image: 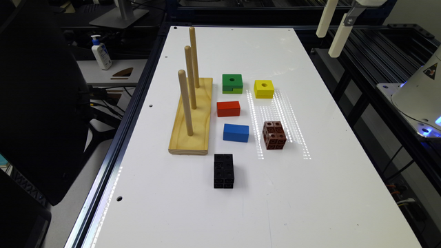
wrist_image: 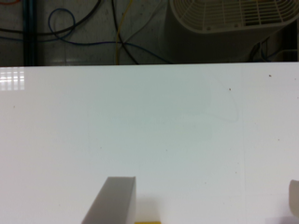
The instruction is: Pick up narrow blue stick.
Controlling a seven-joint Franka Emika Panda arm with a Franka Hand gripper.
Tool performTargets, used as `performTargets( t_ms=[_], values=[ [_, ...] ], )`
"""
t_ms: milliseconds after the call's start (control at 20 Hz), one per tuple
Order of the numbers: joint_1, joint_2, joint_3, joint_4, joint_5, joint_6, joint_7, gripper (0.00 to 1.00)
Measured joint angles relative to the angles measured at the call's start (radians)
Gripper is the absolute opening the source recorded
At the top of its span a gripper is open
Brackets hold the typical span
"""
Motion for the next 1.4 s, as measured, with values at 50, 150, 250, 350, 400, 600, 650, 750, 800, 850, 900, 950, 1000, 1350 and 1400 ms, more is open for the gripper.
performTargets(
  t_ms=[50,150,250,350,400,600,650,750,800,850,900,950,1000,1350,1400],
  values=[
    [0.0,0.0,0.0,0.0,0.0,0.0,0.0,1.0],
    [0.0,0.0,0.0,0.0,0.0,0.0,0.0,1.0],
    [0.0,0.0,0.001,0.0,0.0,0.0,0.0,1.0],
    [0.001,-0.001,0.002,0.0,0.0007,0.0,0.0,1.0],
    [0.002,-0.001,0.004,0.0,0.001,0.0,0.0,1.0],
    [0.006,-0.005,0.007,0.001,0.002,0.0,0.0,1.0],
    [0.008,-0.005,0.007,0.001,0.0023,0.001,0.001,1.0],
    [0.012,-0.006,0.008,0.003,0.0035,0.003,0.002,1.0],
    [0.014,-0.005,0.009,0.004,0.0051,0.006,0.002,1.0],
    [0.017,-0.005,0.01,0.004,0.0074,0.009,0.003,1.0],
    [0.02,-0.005,0.012,0.005,0.0089,0.013,0.006,1.0],
    [0.025,-0.004,0.014,0.006,0.0107,0.017,0.009,1.0],
    [0.028,-0.003,0.016,0.007,0.0121,0.023,0.012,1.0],
    [0.051,0.059,0.021,0.048,0.0172,0.065,0.032,1.0],
    [0.055,0.078,0.022,0.061,0.0172,0.069,0.037,1.0]
  ],
)
